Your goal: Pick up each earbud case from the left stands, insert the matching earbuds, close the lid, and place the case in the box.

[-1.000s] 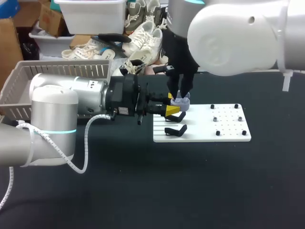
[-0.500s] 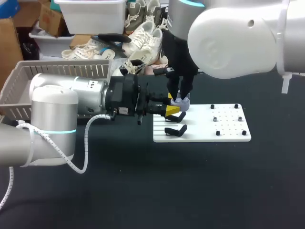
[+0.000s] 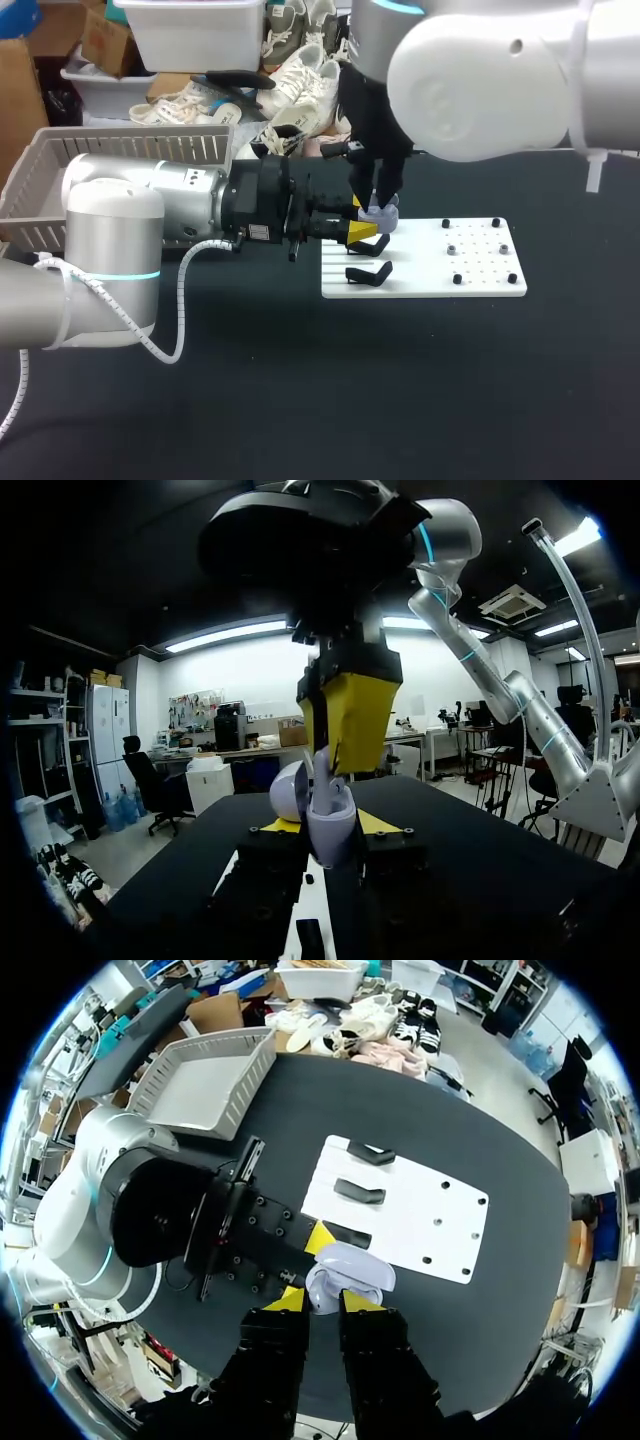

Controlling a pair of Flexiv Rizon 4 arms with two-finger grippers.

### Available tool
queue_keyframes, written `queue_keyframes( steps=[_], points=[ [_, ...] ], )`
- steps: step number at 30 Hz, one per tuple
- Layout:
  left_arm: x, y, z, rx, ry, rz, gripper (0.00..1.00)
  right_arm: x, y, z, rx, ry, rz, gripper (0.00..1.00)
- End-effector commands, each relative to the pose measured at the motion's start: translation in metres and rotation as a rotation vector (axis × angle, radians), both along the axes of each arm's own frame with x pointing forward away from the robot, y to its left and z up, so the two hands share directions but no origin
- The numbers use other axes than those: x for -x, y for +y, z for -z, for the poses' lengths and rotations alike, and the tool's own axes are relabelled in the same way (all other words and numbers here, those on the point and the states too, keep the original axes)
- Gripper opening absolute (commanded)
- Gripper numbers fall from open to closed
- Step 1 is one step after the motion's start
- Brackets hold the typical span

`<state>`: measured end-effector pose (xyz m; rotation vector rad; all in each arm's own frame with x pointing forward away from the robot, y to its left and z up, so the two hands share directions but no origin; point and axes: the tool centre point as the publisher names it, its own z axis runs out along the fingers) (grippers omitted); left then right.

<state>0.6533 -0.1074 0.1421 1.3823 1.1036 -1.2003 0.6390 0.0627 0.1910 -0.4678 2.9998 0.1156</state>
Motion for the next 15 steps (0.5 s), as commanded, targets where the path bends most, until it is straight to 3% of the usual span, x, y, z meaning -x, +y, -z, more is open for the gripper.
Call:
queue_keyframes(
  steps=[1, 15],
  points=[
    [0.0007, -0.0001, 0.0002, 0.001, -0.001, -0.003, 0.00, -0.0016, 0.0006, 0.0005, 0.003, 0.005, 0.002, 0.00],
    [0.0007, -0.0001, 0.0002, 0.001, -0.001, -0.003, 0.00, -0.0056, 0.0016, 0.0058, 0.014, 0.018, 0.000, 0.00]
  ],
)
